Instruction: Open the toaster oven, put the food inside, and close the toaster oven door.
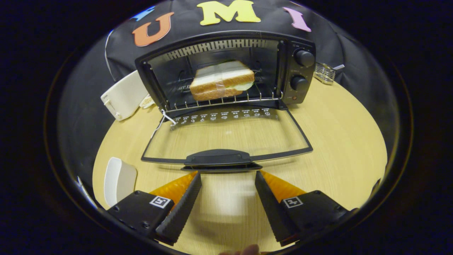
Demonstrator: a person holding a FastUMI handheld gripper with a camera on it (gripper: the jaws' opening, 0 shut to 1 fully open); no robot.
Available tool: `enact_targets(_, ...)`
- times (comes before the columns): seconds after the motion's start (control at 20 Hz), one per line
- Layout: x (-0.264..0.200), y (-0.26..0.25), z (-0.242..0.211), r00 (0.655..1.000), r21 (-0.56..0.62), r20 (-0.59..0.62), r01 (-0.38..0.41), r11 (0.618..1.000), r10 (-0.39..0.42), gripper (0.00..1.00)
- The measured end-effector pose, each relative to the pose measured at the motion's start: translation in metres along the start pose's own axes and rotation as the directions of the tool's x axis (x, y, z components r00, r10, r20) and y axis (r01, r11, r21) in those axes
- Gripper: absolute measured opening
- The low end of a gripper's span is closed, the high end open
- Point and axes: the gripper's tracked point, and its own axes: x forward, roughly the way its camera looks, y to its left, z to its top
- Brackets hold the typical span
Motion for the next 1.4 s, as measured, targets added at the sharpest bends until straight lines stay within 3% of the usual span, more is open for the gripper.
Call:
enact_targets(0.25, -0.021, 0.003, 0.015, 0.999, 0.037, 0.029, -0.016, 0.999, 0.015, 0.99)
enact_targets(0.65, -0.051, 0.01, 0.057, 0.994, -0.004, 0.109, 0.005, 1.0, -0.005, 0.99)
enact_targets(0.95, -0.067, 0.023, 0.129, 0.974, -0.032, 0.227, 0.005, 0.999, 0.002, 0.99)
enact_targets(1.4, -0.194, 0.02, 0.237, 0.883, -0.021, 0.47, -0.015, 1.0, 0.023, 0.99)
